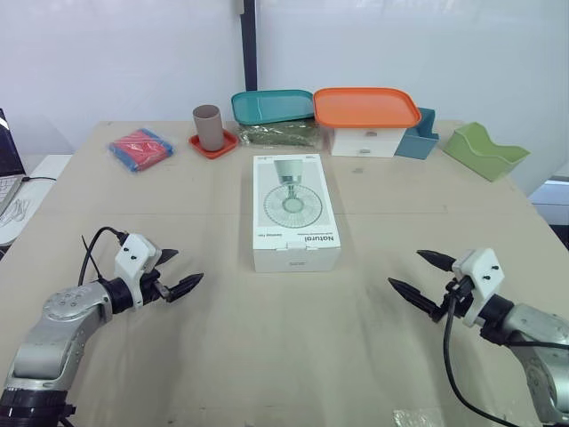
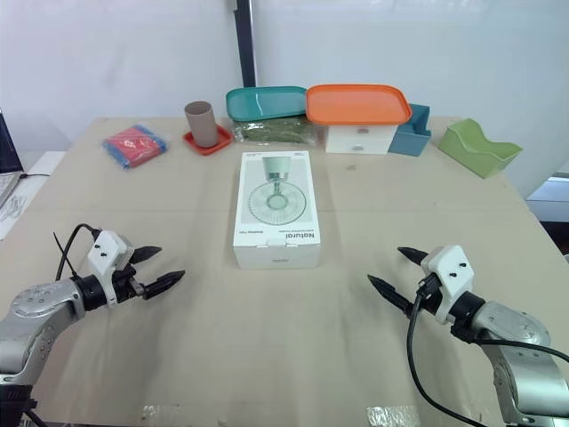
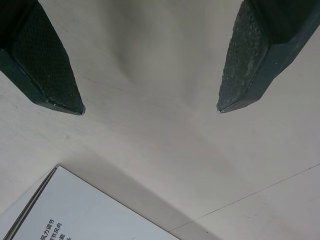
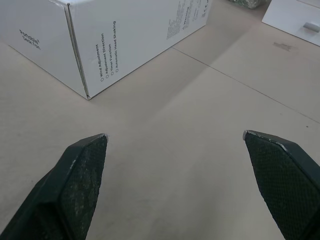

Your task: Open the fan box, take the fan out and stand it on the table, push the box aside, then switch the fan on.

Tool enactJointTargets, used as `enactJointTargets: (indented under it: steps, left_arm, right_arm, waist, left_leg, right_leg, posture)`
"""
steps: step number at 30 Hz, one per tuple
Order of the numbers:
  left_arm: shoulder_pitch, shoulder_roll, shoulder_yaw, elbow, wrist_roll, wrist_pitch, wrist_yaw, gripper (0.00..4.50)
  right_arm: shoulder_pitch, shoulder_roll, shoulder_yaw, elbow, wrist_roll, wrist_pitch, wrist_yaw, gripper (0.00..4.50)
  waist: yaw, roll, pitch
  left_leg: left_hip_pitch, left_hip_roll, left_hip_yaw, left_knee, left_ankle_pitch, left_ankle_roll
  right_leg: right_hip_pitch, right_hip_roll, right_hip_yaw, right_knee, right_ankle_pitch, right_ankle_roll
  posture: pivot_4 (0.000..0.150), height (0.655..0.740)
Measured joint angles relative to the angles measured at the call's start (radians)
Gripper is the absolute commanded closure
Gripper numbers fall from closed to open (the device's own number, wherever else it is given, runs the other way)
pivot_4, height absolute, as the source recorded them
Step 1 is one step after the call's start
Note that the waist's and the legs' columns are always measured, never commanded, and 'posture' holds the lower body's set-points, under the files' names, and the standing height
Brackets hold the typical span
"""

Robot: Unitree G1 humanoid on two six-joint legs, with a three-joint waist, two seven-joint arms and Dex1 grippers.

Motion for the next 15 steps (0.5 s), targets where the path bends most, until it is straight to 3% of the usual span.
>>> enactJointTargets:
  steps: [15]
  left_arm:
    - [0.008,-0.016,-0.009,-0.012,0.003,-0.033,-0.003,0.00]
  right_arm:
    - [-0.003,0.023,0.022,-0.002,-0.003,-0.015,0.000,0.04]
  waist:
    - [0.000,0.000,0.000]
  left_leg:
    - [0.000,0.000,0.000,0.000,0.000,0.000]
  right_leg:
    - [0.000,0.000,0.000,0.000,0.000,0.000]
  posture:
    - [0.150,0.7400]
